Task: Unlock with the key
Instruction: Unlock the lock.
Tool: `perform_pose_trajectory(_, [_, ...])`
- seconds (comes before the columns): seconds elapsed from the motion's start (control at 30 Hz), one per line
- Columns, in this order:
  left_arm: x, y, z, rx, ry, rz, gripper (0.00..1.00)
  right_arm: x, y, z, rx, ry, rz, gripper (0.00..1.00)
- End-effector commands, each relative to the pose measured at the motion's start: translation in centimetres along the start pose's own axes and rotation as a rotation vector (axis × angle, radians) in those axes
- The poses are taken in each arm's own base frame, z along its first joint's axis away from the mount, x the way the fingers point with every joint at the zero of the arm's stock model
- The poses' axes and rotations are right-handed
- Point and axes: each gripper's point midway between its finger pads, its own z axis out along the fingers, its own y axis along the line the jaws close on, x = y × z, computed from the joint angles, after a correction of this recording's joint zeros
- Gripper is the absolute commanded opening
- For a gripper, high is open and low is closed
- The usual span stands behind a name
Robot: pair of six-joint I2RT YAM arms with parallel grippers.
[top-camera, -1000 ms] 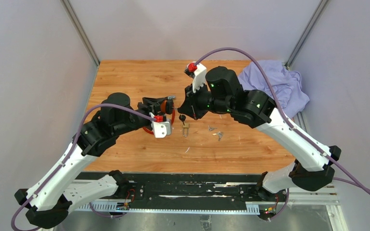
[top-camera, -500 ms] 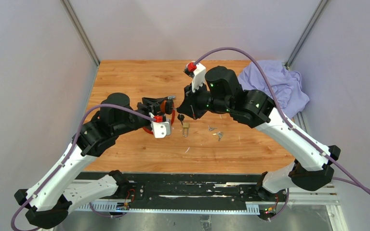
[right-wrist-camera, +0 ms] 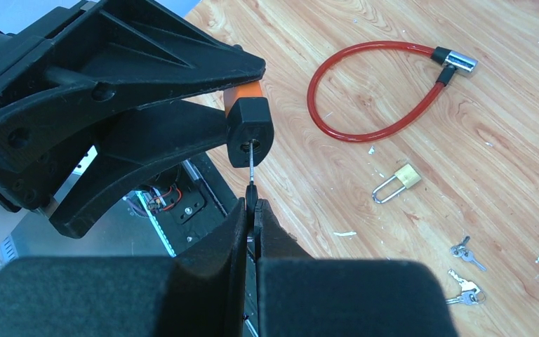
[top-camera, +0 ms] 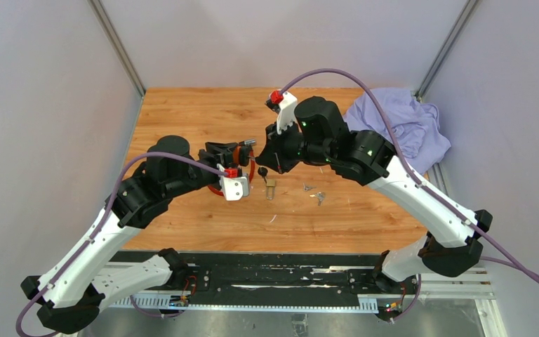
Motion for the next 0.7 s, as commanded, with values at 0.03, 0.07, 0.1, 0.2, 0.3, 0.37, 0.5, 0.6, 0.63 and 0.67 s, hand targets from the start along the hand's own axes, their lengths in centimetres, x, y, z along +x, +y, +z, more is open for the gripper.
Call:
perform_pose_trajectory(0.03, [-2.18, 2.06, -0.67, -0.068, -0.078, 0.048, 0.00, -0.56, 0.46, 1.05, 0.011, -0.026, 0.005, 0.01])
perform_pose_trajectory(0.07, [-2.16, 2.05, -0.64, -0.067, -0.076, 0.052, 0.00, -0.58, 0.50, 1.09, 0.013, -0.027, 0.007, 0.01])
perform_pose_trajectory(0.1, [-2.11, 1.98, -0.59, -0.066, -0.074, 0.055, 0.00, -0.58, 0.54, 1.14, 0.016, -0.028, 0.010, 0.00])
perform_pose_trajectory(0.2, [-2.12, 2.14, -0.58, -0.069, -0.071, 0.060, 0.00, -0.44, 0.53, 1.43, 0.026, -0.026, 0.020, 0.01])
perform_pose_trajectory(0.3, [-1.93, 2.21, -0.48, -0.071, -0.058, 0.062, 0.00, -0.26, 0.56, 1.73, 0.037, -0.023, 0.034, 0.01])
perform_pose_trajectory(0.37, [-1.71, 2.27, -0.46, -0.075, -0.047, 0.065, 0.00, -0.20, 0.67, 1.89, 0.042, -0.023, 0.042, 0.01])
perform_pose_trajectory(0.5, [-1.57, 2.10, -0.49, -0.074, -0.042, 0.076, 0.00, -0.24, 0.58, 1.95, 0.062, -0.026, 0.057, 0.01])
perform_pose_trajectory(0.6, [-1.73, 2.05, -0.66, -0.075, -0.051, 0.081, 0.00, -0.09, 0.60, 1.85, 0.061, -0.020, 0.055, 0.01])
perform_pose_trajectory(0.63, [-1.94, 2.00, -0.84, -0.074, -0.061, 0.085, 0.00, -0.03, 0.66, 1.72, 0.056, -0.020, 0.052, 0.01])
perform_pose_trajectory(0.67, [-2.30, 1.82, -0.97, -0.065, -0.081, 0.095, 0.00, 0.03, 0.75, 1.54, 0.047, -0.022, 0.045, 0.01])
